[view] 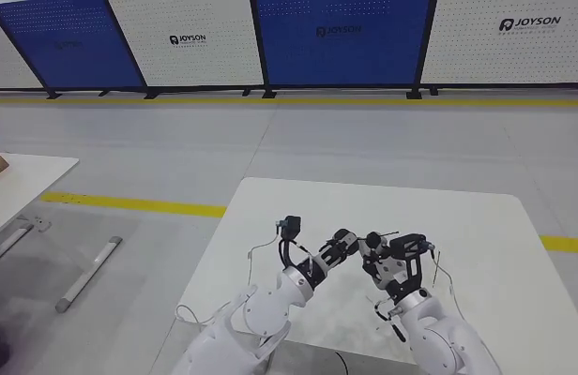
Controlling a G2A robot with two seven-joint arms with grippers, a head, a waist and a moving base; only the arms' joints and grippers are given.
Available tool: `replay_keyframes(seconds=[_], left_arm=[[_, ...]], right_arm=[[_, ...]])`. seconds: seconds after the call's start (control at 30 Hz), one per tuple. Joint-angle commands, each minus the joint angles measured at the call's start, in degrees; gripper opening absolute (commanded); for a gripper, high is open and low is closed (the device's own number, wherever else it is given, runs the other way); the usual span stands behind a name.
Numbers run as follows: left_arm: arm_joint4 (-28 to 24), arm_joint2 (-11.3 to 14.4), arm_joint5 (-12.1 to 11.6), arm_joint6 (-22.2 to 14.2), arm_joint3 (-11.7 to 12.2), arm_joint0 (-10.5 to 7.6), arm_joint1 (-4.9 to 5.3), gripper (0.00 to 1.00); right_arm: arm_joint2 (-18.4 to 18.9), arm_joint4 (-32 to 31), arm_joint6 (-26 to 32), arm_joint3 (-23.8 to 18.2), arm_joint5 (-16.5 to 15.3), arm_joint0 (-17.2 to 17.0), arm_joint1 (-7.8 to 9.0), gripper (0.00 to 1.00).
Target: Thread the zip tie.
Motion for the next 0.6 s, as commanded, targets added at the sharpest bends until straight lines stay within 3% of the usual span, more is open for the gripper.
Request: replay_keyframes(seconds=[0.0,0.57], left_arm=[[-0.13,-0.03,0.08,0.00,0.13,-0.19,-0.04,0.00],[-0.90,-1.22,-1.41,-0.95,-1.37,0.41,0.01,0.00]], right_arm=[[-0.04,0.11,0.05,0.08,0.08,0.15,0.01,0.00],[-2.02,0.10,1.37,1.80,1.05,2.31,-0.10,0.00]])
